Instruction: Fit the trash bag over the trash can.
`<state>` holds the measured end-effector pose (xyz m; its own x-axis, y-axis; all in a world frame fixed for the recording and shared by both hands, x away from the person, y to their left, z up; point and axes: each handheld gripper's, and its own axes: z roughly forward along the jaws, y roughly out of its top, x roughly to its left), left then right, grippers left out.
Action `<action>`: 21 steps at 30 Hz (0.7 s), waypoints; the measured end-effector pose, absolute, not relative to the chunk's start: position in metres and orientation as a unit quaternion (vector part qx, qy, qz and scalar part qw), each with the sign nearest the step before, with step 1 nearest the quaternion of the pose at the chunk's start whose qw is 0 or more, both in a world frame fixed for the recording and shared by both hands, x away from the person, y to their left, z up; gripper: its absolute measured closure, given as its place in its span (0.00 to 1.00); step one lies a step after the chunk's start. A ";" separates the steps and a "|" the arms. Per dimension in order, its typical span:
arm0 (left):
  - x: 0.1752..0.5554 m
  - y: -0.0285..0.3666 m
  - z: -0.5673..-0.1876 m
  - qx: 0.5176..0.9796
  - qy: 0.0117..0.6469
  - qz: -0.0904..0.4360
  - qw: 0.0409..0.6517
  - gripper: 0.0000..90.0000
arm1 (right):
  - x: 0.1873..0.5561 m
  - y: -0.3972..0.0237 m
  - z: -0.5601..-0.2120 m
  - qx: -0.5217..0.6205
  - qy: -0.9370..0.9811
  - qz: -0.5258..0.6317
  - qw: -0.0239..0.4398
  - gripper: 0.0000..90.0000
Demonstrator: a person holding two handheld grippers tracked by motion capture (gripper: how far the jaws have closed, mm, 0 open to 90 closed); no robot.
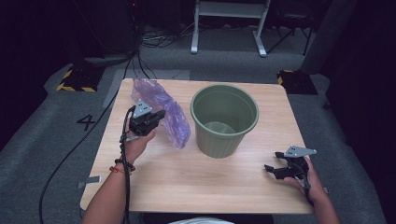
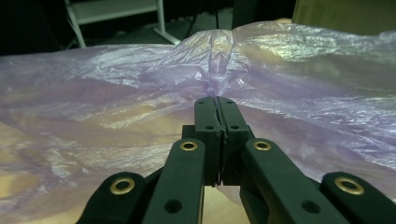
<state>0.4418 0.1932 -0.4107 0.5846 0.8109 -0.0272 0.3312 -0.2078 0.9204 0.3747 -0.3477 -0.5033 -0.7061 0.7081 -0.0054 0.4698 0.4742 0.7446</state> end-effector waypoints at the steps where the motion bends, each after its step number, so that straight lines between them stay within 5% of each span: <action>1: 0.442 0.193 -0.407 0.736 0.386 0.241 0.502 0.98 | 0.375 -0.348 -0.503 0.349 0.844 0.376 0.159 0.22; 21: 0.449 0.154 -0.355 0.716 0.355 0.257 0.543 0.98 | 0.375 -0.348 -0.503 0.349 0.844 0.376 0.158 0.22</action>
